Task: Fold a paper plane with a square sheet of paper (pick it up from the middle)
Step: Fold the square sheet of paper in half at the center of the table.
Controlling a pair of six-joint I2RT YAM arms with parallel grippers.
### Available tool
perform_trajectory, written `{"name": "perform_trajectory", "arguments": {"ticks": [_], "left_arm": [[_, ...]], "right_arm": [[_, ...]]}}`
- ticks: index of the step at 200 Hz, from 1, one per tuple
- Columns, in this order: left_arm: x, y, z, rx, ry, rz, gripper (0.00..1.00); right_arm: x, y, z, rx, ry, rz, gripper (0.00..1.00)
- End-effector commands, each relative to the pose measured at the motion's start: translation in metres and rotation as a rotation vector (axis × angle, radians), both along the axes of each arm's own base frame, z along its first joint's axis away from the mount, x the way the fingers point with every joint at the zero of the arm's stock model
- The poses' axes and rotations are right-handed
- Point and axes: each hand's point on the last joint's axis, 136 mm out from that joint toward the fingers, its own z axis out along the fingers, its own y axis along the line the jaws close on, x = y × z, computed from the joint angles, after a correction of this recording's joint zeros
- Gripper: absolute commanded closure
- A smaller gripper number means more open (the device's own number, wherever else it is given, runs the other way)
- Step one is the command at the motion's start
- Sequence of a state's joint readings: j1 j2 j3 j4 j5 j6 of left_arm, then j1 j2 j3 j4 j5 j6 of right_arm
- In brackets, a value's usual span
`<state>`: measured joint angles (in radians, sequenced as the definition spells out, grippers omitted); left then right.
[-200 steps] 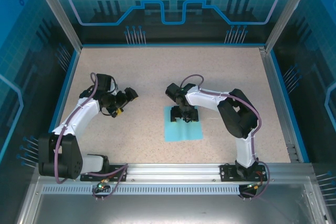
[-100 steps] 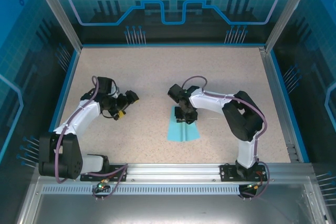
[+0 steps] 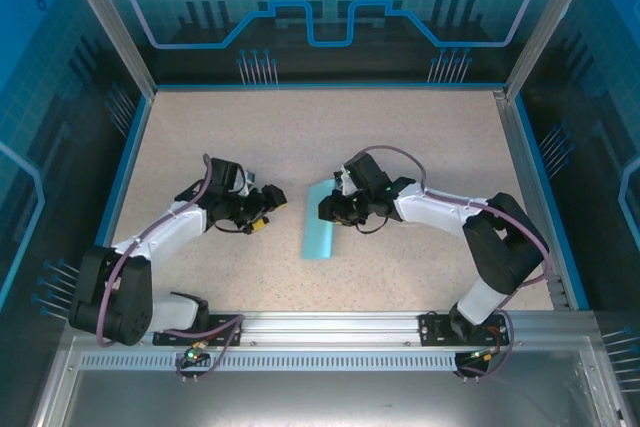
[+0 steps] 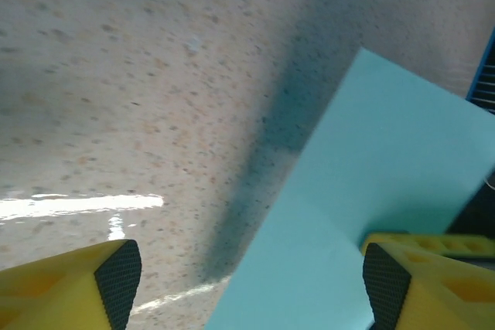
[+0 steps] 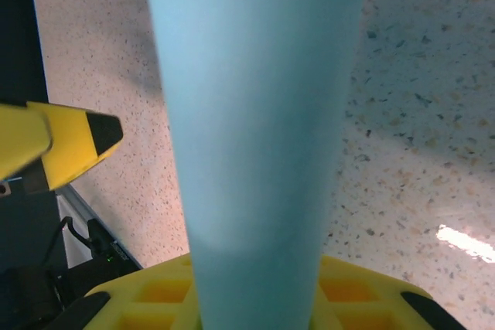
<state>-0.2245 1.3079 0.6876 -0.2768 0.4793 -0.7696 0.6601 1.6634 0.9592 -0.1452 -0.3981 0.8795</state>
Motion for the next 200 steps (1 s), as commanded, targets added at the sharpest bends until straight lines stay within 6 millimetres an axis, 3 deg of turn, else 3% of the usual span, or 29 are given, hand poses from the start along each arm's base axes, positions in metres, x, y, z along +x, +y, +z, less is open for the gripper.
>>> {"name": "perform_trajectory", "arguments": {"ticks": [1, 44, 65, 105, 121, 146, 200], "left_arm": [[-0.001, -0.018, 0.007, -0.06, -0.032, -0.028, 0.23], [-0.005, -0.029, 0.001, -0.056, -0.018, -0.052, 0.25], [-0.007, -0.034, 0.0, -0.049, -0.015, -0.065, 0.25], [-0.01, -0.041, -0.005, -0.039, -0.005, -0.083, 0.25], [-0.011, -0.043, -0.005, -0.037, -0.006, -0.089, 0.25], [-0.011, -0.047, -0.004, -0.037, -0.009, -0.098, 0.26], [-0.01, -0.059, -0.003, -0.043, -0.026, -0.135, 0.28]], "right_arm": [[-0.001, -0.004, -0.021, 0.0, 0.044, 0.017, 0.71], [-0.004, -0.035, -0.051, -0.21, 0.054, 0.024, 0.61], [-0.005, -0.046, -0.055, -0.277, 0.044, 0.022, 0.57], [-0.006, -0.068, -0.056, -0.396, 0.043, -0.004, 0.34], [-0.006, -0.073, -0.052, -0.429, 0.038, -0.012, 0.29], [-0.009, -0.076, -0.051, -0.452, 0.052, -0.026, 0.29], [-0.016, -0.082, -0.064, -0.474, 0.092, -0.056, 0.44]]}}
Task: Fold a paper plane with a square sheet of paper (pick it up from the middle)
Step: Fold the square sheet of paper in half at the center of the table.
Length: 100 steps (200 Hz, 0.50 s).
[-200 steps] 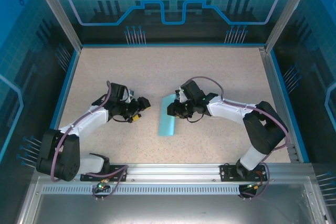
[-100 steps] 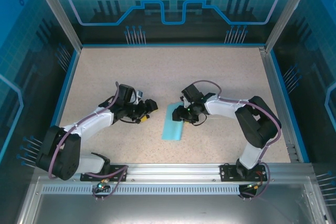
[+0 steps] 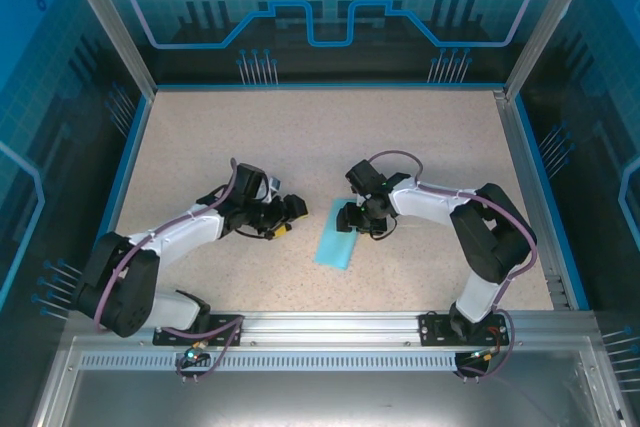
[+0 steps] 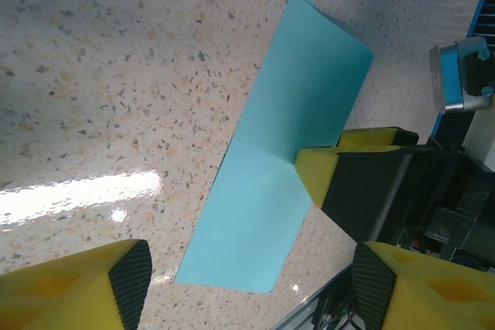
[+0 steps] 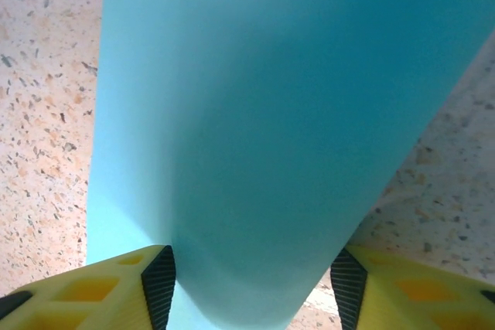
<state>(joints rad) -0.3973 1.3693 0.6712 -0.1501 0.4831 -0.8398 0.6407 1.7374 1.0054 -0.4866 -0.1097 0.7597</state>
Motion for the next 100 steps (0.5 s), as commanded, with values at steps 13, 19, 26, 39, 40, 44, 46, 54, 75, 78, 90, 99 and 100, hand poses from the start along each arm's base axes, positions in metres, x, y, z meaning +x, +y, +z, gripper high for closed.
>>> {"name": "perform_trajectory", "arguments": {"ticks": [13, 19, 26, 39, 40, 44, 46, 54, 75, 78, 90, 99, 100], "left_arm": [[0.008, -0.009, 0.005, -0.006, -0.038, -0.018, 0.29], [0.009, -0.011, 0.006, -0.006, -0.044, -0.022, 0.29], [0.01, -0.012, 0.005, -0.007, -0.05, -0.028, 0.29], [0.013, -0.015, 0.004, -0.006, -0.059, -0.033, 0.3], [0.013, -0.015, 0.004, -0.006, -0.059, -0.033, 0.3], [0.014, -0.016, 0.003, -0.006, -0.061, -0.032, 0.31], [0.014, -0.016, 0.002, -0.007, -0.061, -0.033, 0.31], [0.015, -0.018, 0.0, -0.008, -0.063, -0.034, 0.32], [0.019, -0.02, -0.003, -0.01, -0.074, -0.033, 0.34], [0.02, -0.02, -0.003, -0.009, -0.077, -0.032, 0.34], [0.022, -0.02, -0.004, -0.004, -0.085, -0.027, 0.36], [0.023, -0.019, -0.005, 0.002, -0.091, -0.023, 0.36], [0.023, -0.019, -0.005, 0.004, -0.092, -0.023, 0.36]], "right_arm": [[-0.009, -0.008, -0.007, -0.032, 0.027, -0.008, 0.45], [-0.009, -0.009, -0.008, -0.033, 0.032, -0.008, 0.46], [-0.011, -0.01, -0.011, -0.038, 0.039, -0.004, 0.46], [-0.013, -0.013, -0.013, -0.045, 0.048, -0.003, 0.47], [-0.013, -0.013, -0.014, -0.045, 0.049, -0.003, 0.47], [-0.014, -0.014, -0.015, -0.044, 0.052, -0.004, 0.48], [-0.014, -0.014, -0.015, -0.044, 0.054, -0.004, 0.48], [-0.015, -0.016, -0.017, -0.044, 0.059, -0.006, 0.48], [-0.016, -0.017, -0.018, -0.012, 0.066, -0.021, 0.5], [-0.016, -0.017, -0.018, -0.007, 0.066, -0.024, 0.5], [-0.014, -0.018, -0.019, 0.008, 0.068, -0.037, 0.51], [-0.013, -0.017, -0.018, 0.027, 0.067, -0.042, 0.52], [-0.013, -0.017, -0.018, 0.03, 0.067, -0.045, 0.52]]}}
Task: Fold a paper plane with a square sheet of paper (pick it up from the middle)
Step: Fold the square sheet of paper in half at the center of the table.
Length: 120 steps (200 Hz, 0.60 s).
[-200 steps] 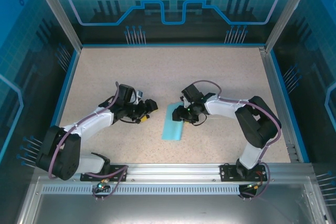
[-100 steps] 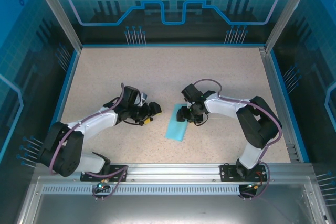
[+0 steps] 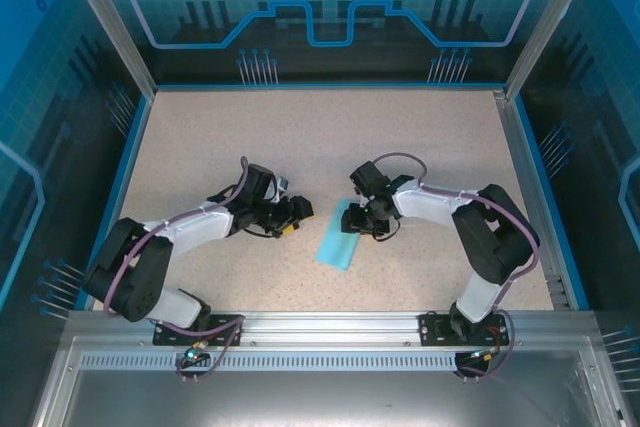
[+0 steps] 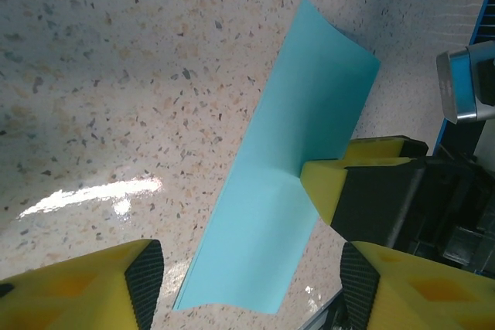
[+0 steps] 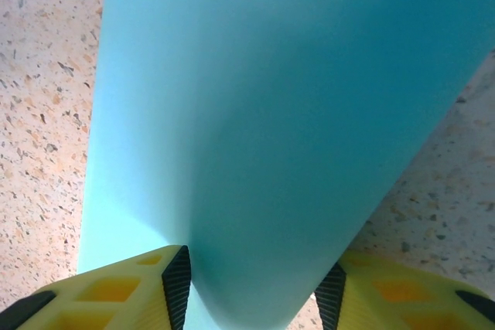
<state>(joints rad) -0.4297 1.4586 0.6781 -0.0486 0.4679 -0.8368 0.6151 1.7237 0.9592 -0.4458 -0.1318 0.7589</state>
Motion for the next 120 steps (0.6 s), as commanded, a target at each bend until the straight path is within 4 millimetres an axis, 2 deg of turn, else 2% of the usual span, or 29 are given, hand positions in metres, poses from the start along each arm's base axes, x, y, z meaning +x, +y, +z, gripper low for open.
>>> {"name": "perform_trajectory", "arguments": {"ticks": [1, 49, 93, 120], "left_arm": [[0.014, -0.005, 0.008, 0.0, -0.068, 0.003, 0.36], [0.016, -0.005, 0.009, 0.006, -0.088, 0.004, 0.38], [0.02, 0.008, 0.003, 0.074, -0.116, 0.046, 0.39], [0.021, 0.008, 0.0, 0.082, -0.116, 0.048, 0.39]], "right_arm": [[-0.011, -0.01, -0.013, 0.011, 0.061, -0.026, 0.52], [-0.012, -0.011, -0.015, 0.03, 0.071, -0.014, 0.54], [-0.019, -0.02, -0.028, -0.032, 0.11, 0.001, 0.52], [-0.022, -0.022, -0.034, -0.061, 0.115, 0.029, 0.51]]}}
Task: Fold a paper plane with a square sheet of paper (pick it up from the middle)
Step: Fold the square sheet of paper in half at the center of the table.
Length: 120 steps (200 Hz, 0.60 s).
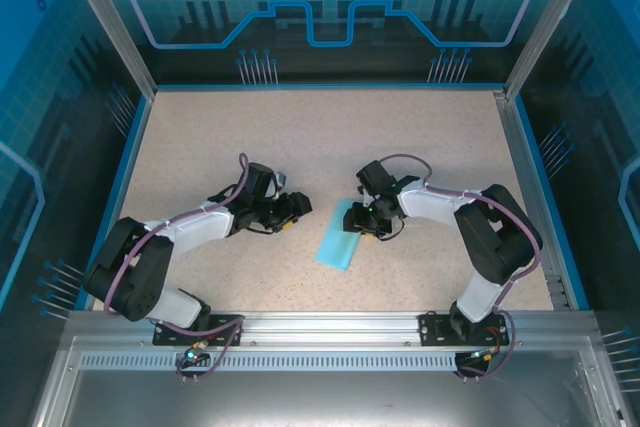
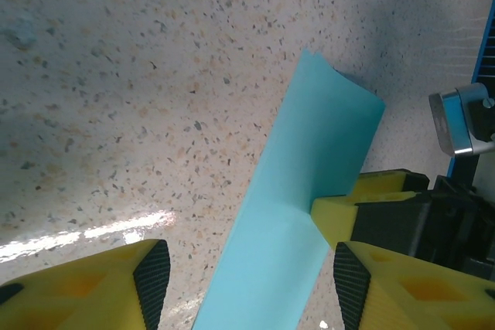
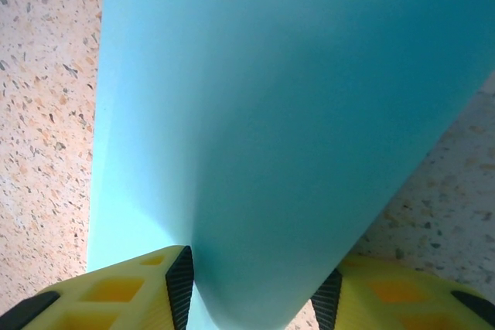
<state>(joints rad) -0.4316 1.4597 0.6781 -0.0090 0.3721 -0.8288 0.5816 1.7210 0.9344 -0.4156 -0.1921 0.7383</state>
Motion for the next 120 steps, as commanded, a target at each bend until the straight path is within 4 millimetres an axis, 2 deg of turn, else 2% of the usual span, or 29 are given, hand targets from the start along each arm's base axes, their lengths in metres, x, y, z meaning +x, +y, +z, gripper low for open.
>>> {"name": "perform_trajectory", "arguments": {"ticks": [1, 120], "left_arm": [[0.005, 0.001, 0.0, 0.029, -0.042, -0.004, 0.39], [0.003, -0.004, -0.009, 0.015, -0.011, -0.022, 0.41]], "right_arm": [[-0.022, -0.021, -0.033, -0.114, 0.095, 0.032, 0.51], [-0.029, -0.022, -0.053, -0.187, 0.137, 0.024, 0.5]]}}
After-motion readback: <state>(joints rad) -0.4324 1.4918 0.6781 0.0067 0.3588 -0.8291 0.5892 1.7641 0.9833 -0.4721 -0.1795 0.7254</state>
